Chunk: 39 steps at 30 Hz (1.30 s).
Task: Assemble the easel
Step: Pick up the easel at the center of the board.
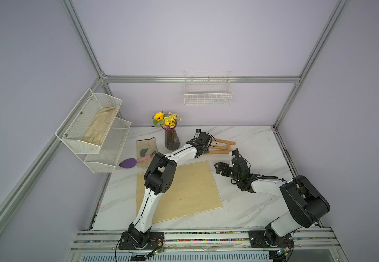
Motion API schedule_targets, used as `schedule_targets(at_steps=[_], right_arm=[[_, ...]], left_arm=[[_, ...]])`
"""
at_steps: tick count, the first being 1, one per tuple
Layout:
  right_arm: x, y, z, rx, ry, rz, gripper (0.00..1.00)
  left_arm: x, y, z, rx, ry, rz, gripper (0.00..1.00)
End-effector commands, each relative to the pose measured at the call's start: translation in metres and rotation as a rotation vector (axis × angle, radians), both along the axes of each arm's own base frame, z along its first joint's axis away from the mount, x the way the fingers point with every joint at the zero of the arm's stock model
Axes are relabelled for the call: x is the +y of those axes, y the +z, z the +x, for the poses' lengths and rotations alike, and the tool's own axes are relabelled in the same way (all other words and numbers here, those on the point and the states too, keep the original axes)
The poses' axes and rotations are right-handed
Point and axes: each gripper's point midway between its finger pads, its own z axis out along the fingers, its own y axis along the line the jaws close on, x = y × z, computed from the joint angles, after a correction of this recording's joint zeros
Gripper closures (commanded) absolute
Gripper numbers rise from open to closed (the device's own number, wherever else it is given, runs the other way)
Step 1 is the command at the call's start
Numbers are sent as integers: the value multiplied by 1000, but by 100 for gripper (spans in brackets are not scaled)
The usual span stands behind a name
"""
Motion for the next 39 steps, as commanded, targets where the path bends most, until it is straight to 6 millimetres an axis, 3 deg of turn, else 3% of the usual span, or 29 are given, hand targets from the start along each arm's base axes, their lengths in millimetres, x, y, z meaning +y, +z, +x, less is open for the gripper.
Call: schedule_targets(at_steps=[1,11,39], right_arm=[[5,10,6,-34,-2,16,3],[4,10,7,-30,-6,10,3],[5,7,8,-17,-8,6,3]], left_arm=[[-1,12,16,-24,-5,-27,33],[1,-3,26,1,-10,-30,47],[-5,4,31,-10,-17,-49,71]])
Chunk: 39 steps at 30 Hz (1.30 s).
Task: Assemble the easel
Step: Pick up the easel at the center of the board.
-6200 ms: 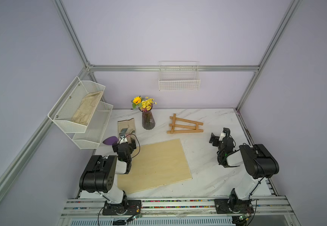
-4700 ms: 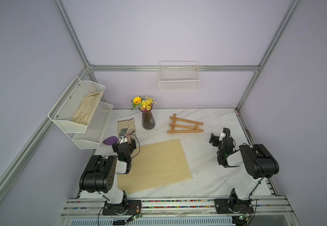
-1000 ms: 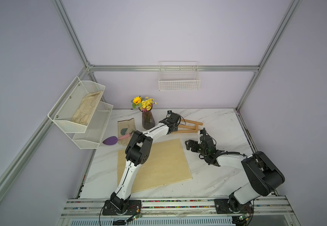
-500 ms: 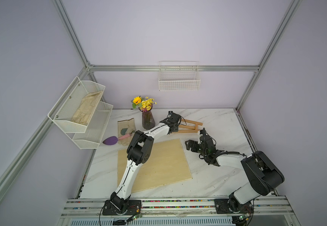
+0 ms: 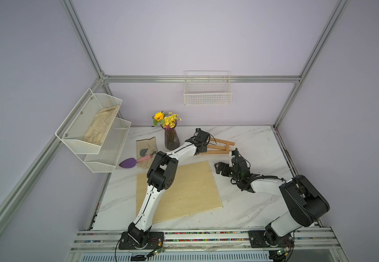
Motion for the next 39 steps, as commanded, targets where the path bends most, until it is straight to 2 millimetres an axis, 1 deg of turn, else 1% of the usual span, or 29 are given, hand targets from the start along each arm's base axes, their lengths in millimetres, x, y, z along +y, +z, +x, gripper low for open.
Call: schedule_targets(at_steps=[1,6,8,11,14,15,22,25,27,34,35,36,39], right_arm=[[5,9,7,-23,-7,10,3],[4,8,6,-23,-9,11,3],[4,9,6,-24,-10,11,3],[3,9,6,-26,-16,9,3],[2,10,6,-30,-17,10,3],[2,11,6,-33,-19,10,3],[-3,19,3,-67,-30,16,3],[-3,23,2,-78,-27,18,3],[-3,28,0,-89,-21,25,3],[-5,60,-10,-148,-1,53,3],[-5,59,-11,-136,0,46,3],[-6,73,-13,-159,3,59,3],[-6,84,-17,-153,8,63,3]], left_arm=[[-1,22,15,-55,21,-24,71],[-2,24,14,-53,24,-37,74],[-2,27,14,-57,29,-45,79],[-4,32,15,-61,28,-62,80],[-8,41,16,-75,27,-84,83],[-9,44,17,-79,27,-92,85],[-18,60,16,-95,40,-163,89],[-22,71,15,-110,43,-202,91],[-24,80,13,-119,44,-225,91],[-31,116,3,-171,31,-336,94],[-32,121,1,-177,28,-354,95],[-34,126,-2,-185,23,-376,95],[-37,141,-11,-201,15,-441,97]])
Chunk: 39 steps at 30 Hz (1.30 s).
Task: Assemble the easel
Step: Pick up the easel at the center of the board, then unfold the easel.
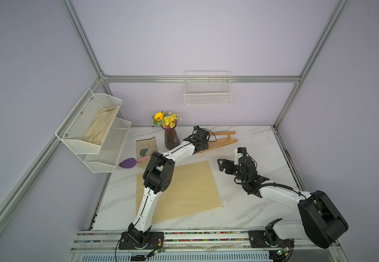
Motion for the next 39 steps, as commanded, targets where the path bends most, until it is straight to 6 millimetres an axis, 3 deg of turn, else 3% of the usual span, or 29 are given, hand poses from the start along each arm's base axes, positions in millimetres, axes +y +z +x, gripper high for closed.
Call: schedule_targets(at_steps=[1,9,14,22,29,39], right_arm=[[3,16,-6,7,23,2,3],[7,42,-35,9,111,44,3],[6,45,-46,17,134,48,3],[-24,51,-38,-13,-49,34,3],[-27,60,-25,-98,-93,62,3],[-38,60,-2,-100,-212,44,3]], left_arm=[[-21,96,0,-186,-14,-238,97],[-22,137,-39,-267,-41,-524,99],[-19,153,-63,-303,-40,-621,100],[-22,161,-105,-302,-46,-736,100],[-36,170,-135,-317,-72,-810,100],[-33,167,-163,-314,-66,-898,100]])
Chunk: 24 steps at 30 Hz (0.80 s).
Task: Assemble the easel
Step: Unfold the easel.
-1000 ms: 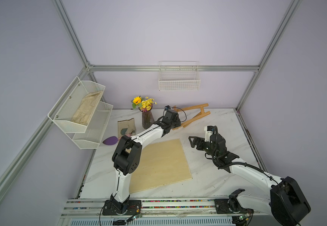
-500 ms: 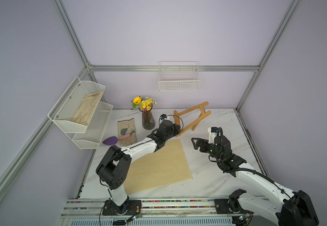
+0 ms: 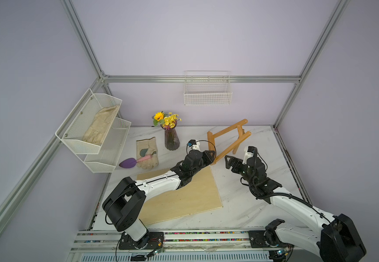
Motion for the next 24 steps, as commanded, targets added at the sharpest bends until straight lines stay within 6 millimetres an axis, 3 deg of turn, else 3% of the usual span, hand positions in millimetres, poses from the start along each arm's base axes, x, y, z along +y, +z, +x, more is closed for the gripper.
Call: schedule_targets(at_steps=[1,12,24], right_arm=[[-9,18,14,-50,-79,25,3],[-18,29,34,-91,-61,5,3],[-77,43,44,-99,-206,66,3]], left_arm=[[8,60,-7,-132,24,-183,100],[2,58,-22,-124,-16,-234,100],[15,48,-29,-115,13,-222,100]])
